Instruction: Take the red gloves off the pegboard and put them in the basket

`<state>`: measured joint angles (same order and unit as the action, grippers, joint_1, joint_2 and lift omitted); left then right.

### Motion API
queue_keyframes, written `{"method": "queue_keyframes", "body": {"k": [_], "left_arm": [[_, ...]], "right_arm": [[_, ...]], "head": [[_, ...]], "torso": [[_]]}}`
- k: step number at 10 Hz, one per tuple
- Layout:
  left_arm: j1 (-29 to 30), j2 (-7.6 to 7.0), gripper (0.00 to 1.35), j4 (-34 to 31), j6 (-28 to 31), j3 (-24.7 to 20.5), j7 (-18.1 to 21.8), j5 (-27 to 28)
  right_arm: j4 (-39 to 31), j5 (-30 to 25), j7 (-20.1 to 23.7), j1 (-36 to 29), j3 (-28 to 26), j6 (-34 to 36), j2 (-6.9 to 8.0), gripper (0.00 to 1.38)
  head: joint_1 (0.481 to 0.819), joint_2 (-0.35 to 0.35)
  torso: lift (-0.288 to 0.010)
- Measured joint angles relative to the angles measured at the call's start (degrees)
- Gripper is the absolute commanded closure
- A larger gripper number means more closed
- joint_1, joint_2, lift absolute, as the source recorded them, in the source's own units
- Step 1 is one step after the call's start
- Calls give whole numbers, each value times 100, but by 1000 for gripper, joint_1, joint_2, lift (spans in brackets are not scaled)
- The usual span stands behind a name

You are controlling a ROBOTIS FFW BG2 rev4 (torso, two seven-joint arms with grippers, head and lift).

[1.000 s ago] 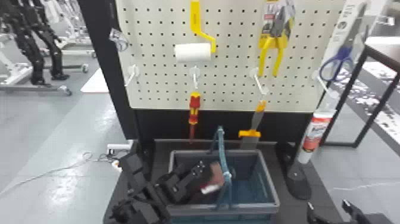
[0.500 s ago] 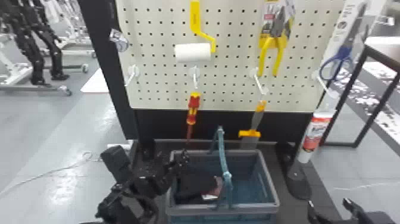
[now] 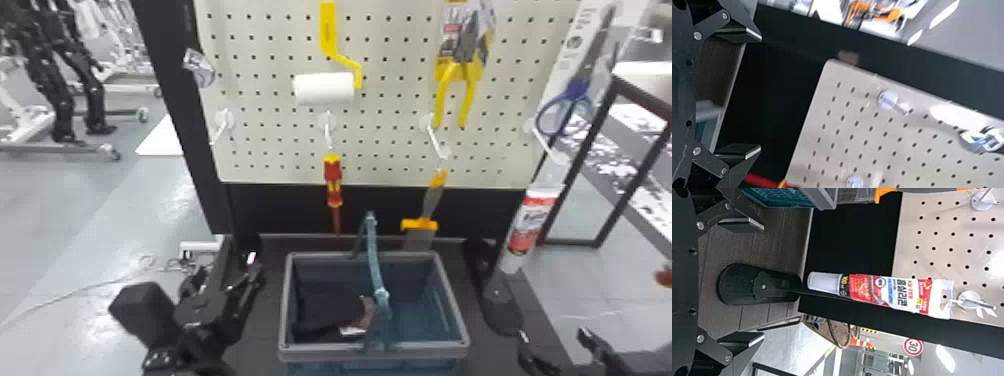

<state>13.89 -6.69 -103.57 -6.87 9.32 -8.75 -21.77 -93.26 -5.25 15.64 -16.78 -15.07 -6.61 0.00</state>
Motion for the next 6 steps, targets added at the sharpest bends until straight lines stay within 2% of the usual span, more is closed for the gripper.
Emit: {"method": "queue_keyframes", "body": {"k": [3, 5, 6], "left_arm": [[467, -3, 292, -118, -614, 0, -973, 486], [753, -7, 269, -120, -1244, 89, -1976, 889], [912, -8, 259, -115, -1412, 110, -2280, 980]], "right_arm": [[-184, 125, 0, 6, 44, 115, 0, 303], [-291, 208, -6, 13, 87, 116, 0, 303], [-377, 262, -9, 24, 105, 116, 0, 303]], "head": [[549, 0], [549, 0], [549, 0]], "torso": [[-100], [-100], [-100]]}}
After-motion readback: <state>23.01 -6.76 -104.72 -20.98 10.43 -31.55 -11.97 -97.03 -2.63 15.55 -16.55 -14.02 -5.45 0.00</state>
